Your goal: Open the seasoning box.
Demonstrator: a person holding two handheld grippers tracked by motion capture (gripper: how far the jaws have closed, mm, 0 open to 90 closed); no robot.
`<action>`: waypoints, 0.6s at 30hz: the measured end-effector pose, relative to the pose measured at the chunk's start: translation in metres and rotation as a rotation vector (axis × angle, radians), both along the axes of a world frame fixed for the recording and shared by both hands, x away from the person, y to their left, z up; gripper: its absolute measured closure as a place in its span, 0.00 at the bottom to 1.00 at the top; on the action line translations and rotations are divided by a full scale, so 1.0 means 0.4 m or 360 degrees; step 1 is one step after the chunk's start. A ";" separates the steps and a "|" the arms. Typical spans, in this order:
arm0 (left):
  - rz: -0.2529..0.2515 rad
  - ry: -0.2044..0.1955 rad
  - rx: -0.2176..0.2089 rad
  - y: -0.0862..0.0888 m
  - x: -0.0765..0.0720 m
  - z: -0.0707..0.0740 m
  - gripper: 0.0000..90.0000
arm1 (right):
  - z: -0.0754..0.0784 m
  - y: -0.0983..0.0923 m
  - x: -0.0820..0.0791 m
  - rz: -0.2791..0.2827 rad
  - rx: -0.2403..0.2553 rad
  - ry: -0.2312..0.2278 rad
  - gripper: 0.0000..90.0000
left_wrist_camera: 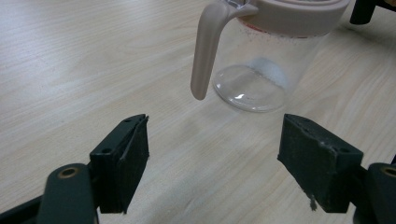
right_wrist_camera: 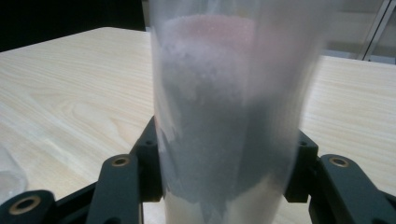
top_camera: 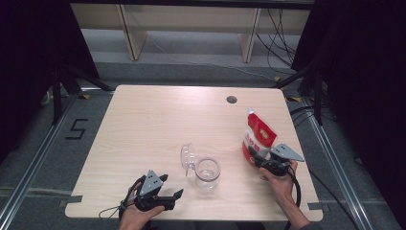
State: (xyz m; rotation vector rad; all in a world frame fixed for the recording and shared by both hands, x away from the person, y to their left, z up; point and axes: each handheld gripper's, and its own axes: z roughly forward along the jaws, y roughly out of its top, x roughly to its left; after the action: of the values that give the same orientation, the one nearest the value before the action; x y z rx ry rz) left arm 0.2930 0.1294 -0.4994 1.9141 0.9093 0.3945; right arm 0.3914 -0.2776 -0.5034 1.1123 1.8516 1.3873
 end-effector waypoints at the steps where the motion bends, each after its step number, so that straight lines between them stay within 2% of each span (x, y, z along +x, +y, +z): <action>1: 0.0000 -0.0001 0.0004 0.001 0.000 0.000 0.26 | 0.002 -0.001 -0.001 0.0027 0.0012 0.0002 0.53; 3: -0.0001 -0.0002 0.0007 0.001 0.000 0.000 0.26 | 0.009 -0.003 -0.009 0.0026 -0.0012 -0.0016 0.53; 4: -0.0002 -0.0002 0.0010 0.002 0.001 0.000 0.26 | 0.010 -0.002 -0.013 0.0033 0.0000 -0.0012 0.53; 5: 0.0016 0.0013 -0.0008 0.000 -0.001 -0.001 0.26 | 0.012 -0.004 -0.013 0.0047 -0.0003 -0.0023 0.53; 7: 0.0016 0.0013 -0.0008 0.000 -0.001 -0.001 0.26 | 0.014 -0.005 -0.019 0.0026 -0.0023 -0.0007 0.53; 8: 0.0016 0.0013 0.0011 0.002 -0.001 0.001 0.26 | 0.014 -0.007 -0.018 0.0065 -0.0016 -0.0033 0.53; 9: 0.0014 0.0011 -0.0002 0.003 0.000 0.000 0.26 | 0.020 -0.004 -0.027 0.0062 -0.0016 -0.0028 0.53; 10: 0.0025 0.0007 -0.0001 0.004 0.000 0.000 0.26 | 0.025 -0.010 -0.027 0.0091 -0.0078 -0.0046 0.53; 11: 0.0025 0.0007 -0.0001 0.004 0.000 0.000 0.26 | 0.026 -0.009 -0.029 0.0089 -0.0075 -0.0051 0.53; 12: 0.0027 0.0015 0.0002 0.006 -0.001 0.001 0.26 | 0.029 -0.003 -0.037 0.0079 -0.0039 -0.0033 0.53; 13: 0.0023 0.0013 -0.0008 0.006 -0.001 0.000 0.26 | 0.030 -0.006 -0.033 0.0102 -0.0072 -0.0077 0.53; 14: 0.0022 0.0013 -0.0008 0.007 -0.001 0.001 0.26 | 0.035 -0.004 -0.039 0.0132 -0.0070 -0.0078 0.53; 15: 0.0025 0.0015 -0.0009 0.007 -0.001 0.001 0.26 | 0.038 -0.002 -0.046 0.0105 -0.0079 -0.0068 0.53; 16: 0.0026 0.0017 -0.0012 0.008 -0.001 0.000 0.26 | 0.040 0.003 -0.053 0.0115 -0.0051 -0.0069 0.53; 17: 0.0026 0.0011 -0.0015 0.007 -0.001 0.000 0.26 | 0.043 0.003 -0.059 0.0120 -0.0060 -0.0056 0.53; 18: 0.0015 0.0004 -0.0006 0.008 0.000 0.000 0.26 | 0.048 0.003 -0.062 0.0160 -0.0106 -0.0094 0.53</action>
State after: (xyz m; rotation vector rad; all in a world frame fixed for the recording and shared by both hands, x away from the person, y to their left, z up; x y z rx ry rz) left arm 0.2931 0.1328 -0.4994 1.9077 0.9202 0.3957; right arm 0.3664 -0.2766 -0.4844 0.9470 1.9198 1.3884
